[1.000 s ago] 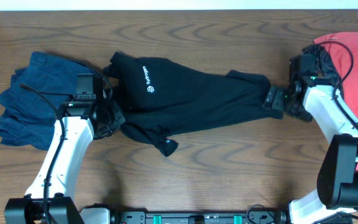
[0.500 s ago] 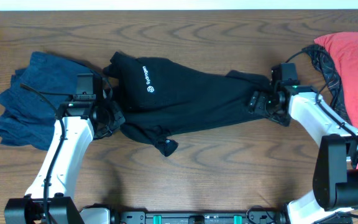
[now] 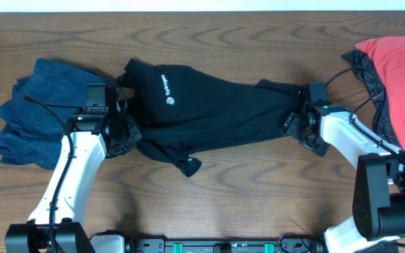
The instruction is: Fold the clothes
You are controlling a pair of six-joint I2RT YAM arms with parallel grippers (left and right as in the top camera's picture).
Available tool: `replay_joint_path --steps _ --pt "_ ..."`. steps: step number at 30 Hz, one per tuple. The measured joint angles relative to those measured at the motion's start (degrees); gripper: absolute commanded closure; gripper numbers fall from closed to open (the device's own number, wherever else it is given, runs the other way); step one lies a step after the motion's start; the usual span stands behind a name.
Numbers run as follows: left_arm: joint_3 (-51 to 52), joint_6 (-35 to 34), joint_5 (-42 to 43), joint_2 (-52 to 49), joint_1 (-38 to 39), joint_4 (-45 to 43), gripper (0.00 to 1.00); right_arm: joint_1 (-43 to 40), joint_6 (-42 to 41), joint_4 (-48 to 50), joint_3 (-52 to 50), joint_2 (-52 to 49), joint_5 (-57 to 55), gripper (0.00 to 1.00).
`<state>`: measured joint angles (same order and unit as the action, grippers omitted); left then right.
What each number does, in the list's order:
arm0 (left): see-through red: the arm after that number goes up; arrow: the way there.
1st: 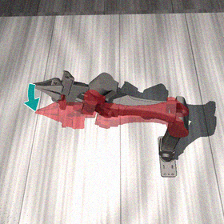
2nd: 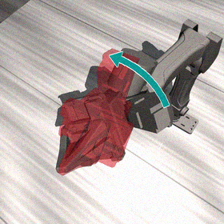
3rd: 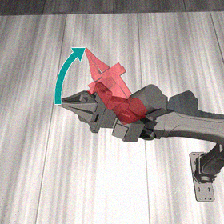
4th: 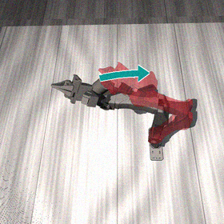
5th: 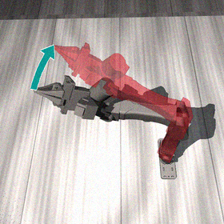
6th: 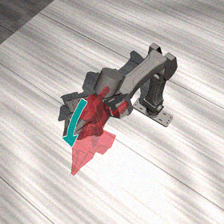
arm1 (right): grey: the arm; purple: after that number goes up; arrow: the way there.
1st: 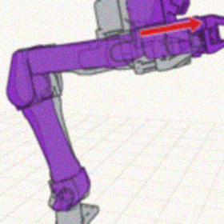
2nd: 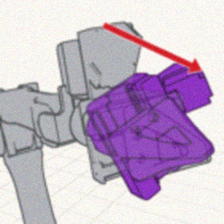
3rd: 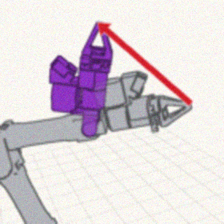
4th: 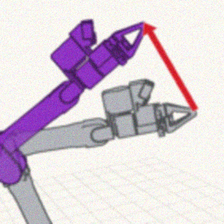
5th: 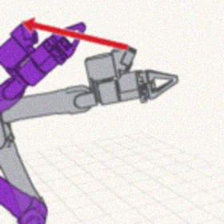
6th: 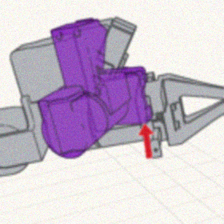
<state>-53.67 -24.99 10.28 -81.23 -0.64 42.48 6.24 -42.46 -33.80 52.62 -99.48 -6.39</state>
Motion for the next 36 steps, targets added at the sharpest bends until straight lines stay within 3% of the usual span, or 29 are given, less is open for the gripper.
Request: replay_joint_path --steps 15,23,32,36 --pt "0.00 -0.02 0.00 0.00 0.00 0.26 0.94 0.00 -4.22 14.86 -4.48 0.96 -7.41 0.30" --pt "0.00 0.00 0.00 0.00 0.00 0.55 0.94 0.00 -4.15 15.47 -4.52 0.87 -6.49 0.58" --pt "0.00 0.00 0.00 0.00 0.00 0.55 0.93 0.04 -4.33 15.10 -4.85 0.87 -5.84 0.99" --pt "0.00 0.00 0.00 0.00 0.00 0.55 0.93 0.07 -4.24 13.84 -4.87 1.05 -5.92 0.99"
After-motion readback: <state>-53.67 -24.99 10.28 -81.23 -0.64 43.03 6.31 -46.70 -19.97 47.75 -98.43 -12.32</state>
